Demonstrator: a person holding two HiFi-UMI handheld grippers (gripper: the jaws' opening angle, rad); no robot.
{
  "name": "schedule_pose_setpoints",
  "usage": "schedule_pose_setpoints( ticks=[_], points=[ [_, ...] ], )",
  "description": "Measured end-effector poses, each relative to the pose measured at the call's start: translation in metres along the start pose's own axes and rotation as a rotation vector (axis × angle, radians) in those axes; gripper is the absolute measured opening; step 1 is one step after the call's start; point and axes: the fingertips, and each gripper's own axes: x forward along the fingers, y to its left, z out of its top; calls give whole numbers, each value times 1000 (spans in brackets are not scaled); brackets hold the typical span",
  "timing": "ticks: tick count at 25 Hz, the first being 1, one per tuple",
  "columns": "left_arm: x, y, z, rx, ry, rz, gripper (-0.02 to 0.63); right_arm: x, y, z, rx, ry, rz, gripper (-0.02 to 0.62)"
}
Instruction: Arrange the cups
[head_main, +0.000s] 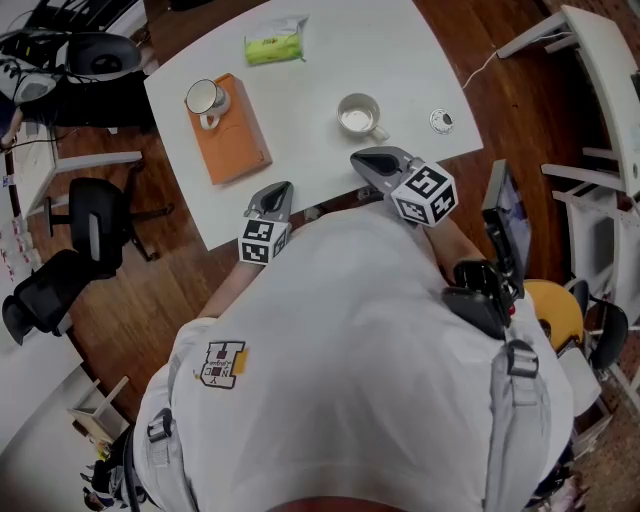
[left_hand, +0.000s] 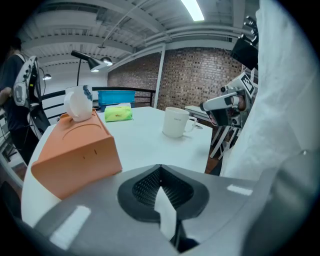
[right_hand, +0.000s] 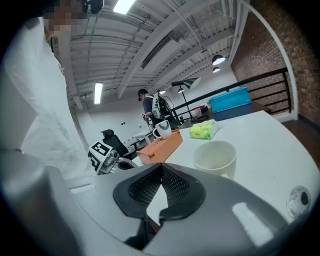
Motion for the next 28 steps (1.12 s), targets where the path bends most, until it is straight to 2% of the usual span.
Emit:
schedule_pose_setpoints(
  ticks=[7, 14, 17, 20, 21, 22, 24, 26, 28],
  points=[
    [18, -11, 13, -7, -7, 12, 0, -10, -14, 1, -30, 22, 14, 0],
    [31, -18, 23, -13, -12, 25, 0, -22, -19, 16, -131, 16, 28, 0],
    [32, -20, 25, -20, -14, 37, 0, -34, -28, 42, -232, -44, -19, 0],
    [29, -20, 26, -29, -14, 56, 0, -47, -55, 73, -307, -114, -123, 2],
    [27, -19, 26, -34, -15, 65, 0, -49, -67, 78, -315, -119, -148, 35],
    [26, -19, 25, -40, -15, 75, 0, -48, -78, 79, -316, -114, -162, 127],
    [22, -19, 24, -50, -16, 94, 0, -44, -95, 77, -323, -83, -164, 251],
    [19, -18, 21, -62, -16, 111, 0, -33, -104, 64, -340, -19, -133, 359],
    [15, -16, 17, -74, -12, 131, 0, -18, -109, 45, -359, 64, -90, 431]
  ],
)
